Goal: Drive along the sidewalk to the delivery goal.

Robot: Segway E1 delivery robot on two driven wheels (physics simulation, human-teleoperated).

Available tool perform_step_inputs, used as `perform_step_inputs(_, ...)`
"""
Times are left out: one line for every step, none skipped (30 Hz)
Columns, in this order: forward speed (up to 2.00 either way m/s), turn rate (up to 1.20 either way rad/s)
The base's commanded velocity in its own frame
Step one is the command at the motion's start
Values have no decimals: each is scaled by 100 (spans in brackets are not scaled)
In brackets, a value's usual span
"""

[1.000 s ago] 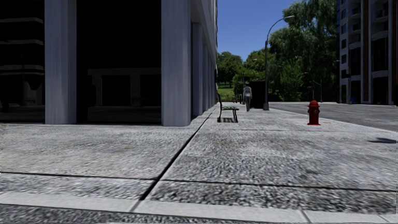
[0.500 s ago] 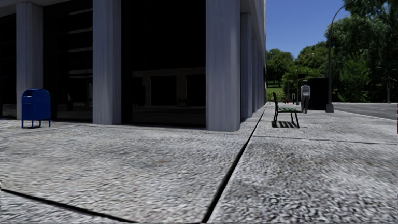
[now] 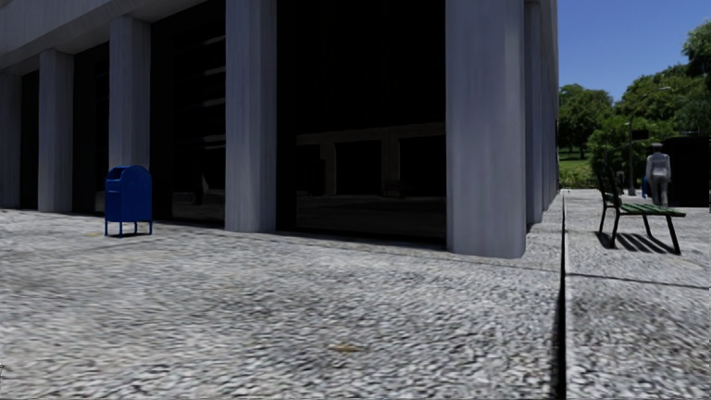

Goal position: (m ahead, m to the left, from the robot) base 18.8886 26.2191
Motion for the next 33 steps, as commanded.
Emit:
perform_step_inputs(173,58)
perform_step_inputs(173,58)
perform_step_inputs(173,58)
perform_step_inputs(173,58)
perform_step_inputs(173,58)
perform_step_inputs(173,58)
perform_step_inputs(173,58)
perform_step_inputs(173,58)
perform_step_inputs(173,58)
perform_step_inputs(173,58)
perform_step_inputs(173,58)
perform_step_inputs(173,58)
perform_step_inputs(173,58)
perform_step_inputs(173,59)
perform_step_inputs(173,59)
perform_step_inputs(173,59)
perform_step_inputs(173,60)
perform_step_inputs(173,61)
perform_step_inputs(173,62)
perform_step_inputs(173,62)
perform_step_inputs(173,63)
perform_step_inputs(173,63)
perform_step_inputs(173,63)
perform_step_inputs(173,63)
perform_step_inputs(173,64)
perform_step_inputs(173,64)
perform_step_inputs(173,64)
perform_step_inputs(173,65)
perform_step_inputs(173,65)
perform_step_inputs(173,65)
perform_step_inputs(173,65)
perform_step_inputs(173,65)
perform_step_inputs(173,65)
